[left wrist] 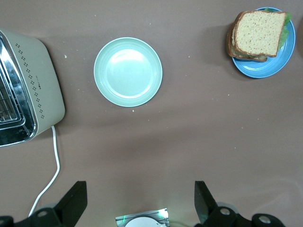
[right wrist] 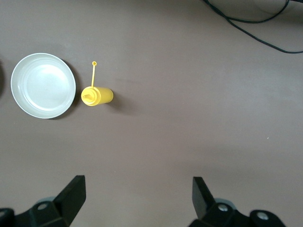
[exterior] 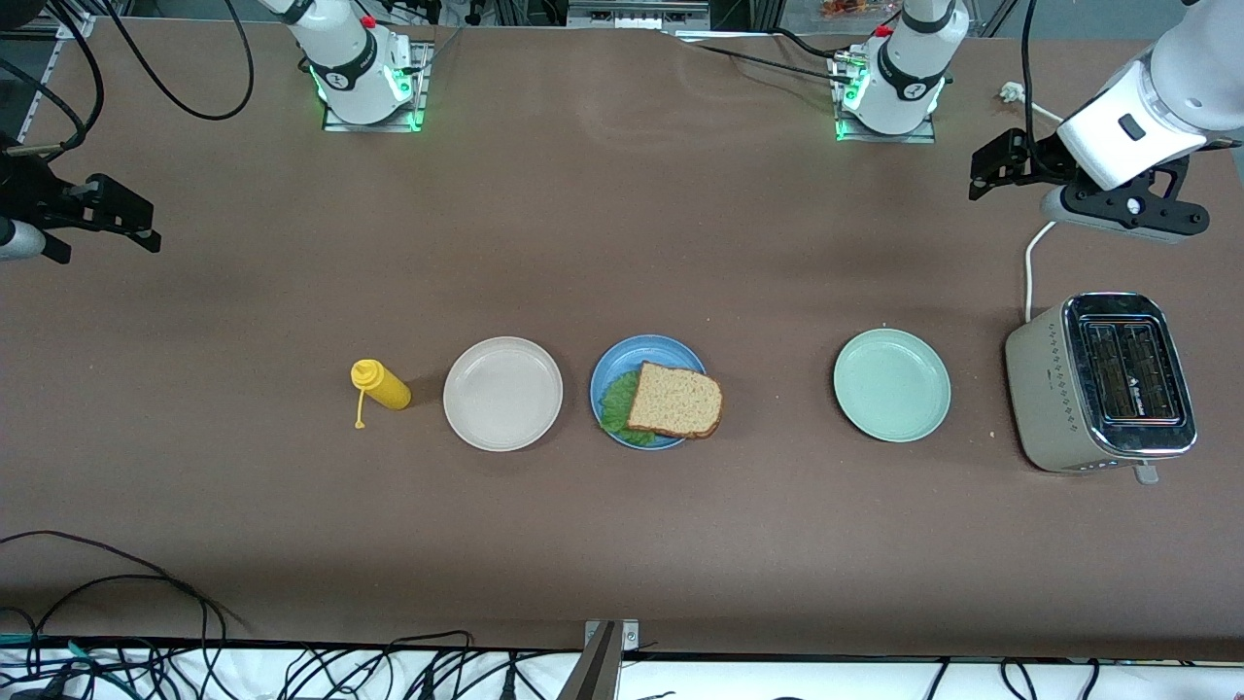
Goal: Make sandwich in blue plate with both arms
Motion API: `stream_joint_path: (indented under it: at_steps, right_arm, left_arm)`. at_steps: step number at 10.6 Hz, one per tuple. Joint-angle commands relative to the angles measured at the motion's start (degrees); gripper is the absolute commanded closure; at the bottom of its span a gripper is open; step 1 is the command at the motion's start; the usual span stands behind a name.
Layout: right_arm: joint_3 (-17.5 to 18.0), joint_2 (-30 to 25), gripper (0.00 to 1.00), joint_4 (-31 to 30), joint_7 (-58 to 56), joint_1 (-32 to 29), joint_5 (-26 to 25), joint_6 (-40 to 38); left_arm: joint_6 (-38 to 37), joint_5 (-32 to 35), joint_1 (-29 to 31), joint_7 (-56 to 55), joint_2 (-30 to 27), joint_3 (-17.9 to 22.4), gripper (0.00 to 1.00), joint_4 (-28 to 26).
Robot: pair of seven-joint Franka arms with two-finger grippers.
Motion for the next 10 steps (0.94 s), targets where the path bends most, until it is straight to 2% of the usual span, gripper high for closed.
stream_joint_path:
  at_steps: [1,5,7,10]
  right_arm:
    - [0.04,0.22,0.00,1.13,0.03,-0.04,-0.87,-1.17]
    - [0.04,0.22,0.00,1.13,0.03,-0.12,-0.96,-1.17]
    - [0.04,0.22,0.00,1.13,0.03,-0.12,-1.22,-1.17]
    - [0.04,0.22,0.00,1.13,0.03,-0.04,-1.22,-1.17]
  left_arm:
    - [1.50,3.80,-0.66,0.79,-0.55,-0.78,0.00,-0.98]
    - [1.23,5.92,-1.11,0.26,1.03,-0.70,0.00,0.96]
    - [0.53,5.92,-0.76,0.26,3.14,-0.70,0.00,3.94]
    - [0.01,5.66,0.39,0.17,3.15,-0.34,0.00,3.86]
